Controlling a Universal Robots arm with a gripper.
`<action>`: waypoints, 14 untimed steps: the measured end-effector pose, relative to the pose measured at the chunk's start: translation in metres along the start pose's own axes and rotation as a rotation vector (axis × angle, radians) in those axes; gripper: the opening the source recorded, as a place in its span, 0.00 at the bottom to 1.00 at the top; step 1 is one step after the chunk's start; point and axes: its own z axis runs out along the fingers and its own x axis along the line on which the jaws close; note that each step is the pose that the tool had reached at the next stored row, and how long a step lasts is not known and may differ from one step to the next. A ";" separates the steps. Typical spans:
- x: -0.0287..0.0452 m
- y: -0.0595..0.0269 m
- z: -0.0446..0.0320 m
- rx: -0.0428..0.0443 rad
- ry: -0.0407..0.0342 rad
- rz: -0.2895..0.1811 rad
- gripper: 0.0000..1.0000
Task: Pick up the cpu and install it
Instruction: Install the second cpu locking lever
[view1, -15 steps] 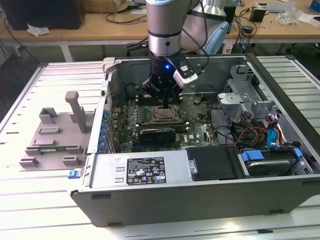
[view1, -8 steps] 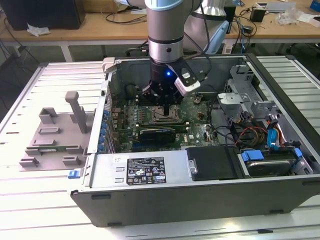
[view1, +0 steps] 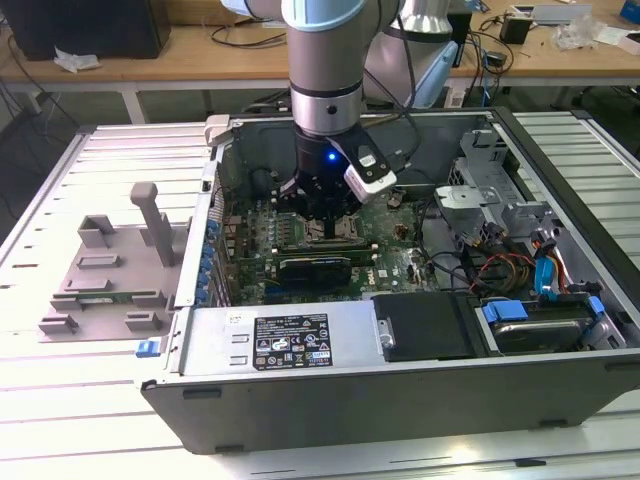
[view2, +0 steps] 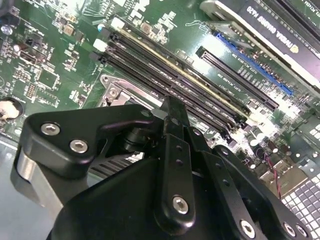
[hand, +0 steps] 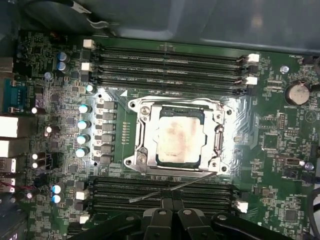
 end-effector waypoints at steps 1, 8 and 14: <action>0.0008 0.0000 0.0004 0.0003 0.0001 0.000 0.11; 0.0017 0.0001 0.0017 -0.0002 -0.0004 0.000 0.11; 0.0145 0.0012 0.0057 -0.0156 -0.0136 0.001 0.11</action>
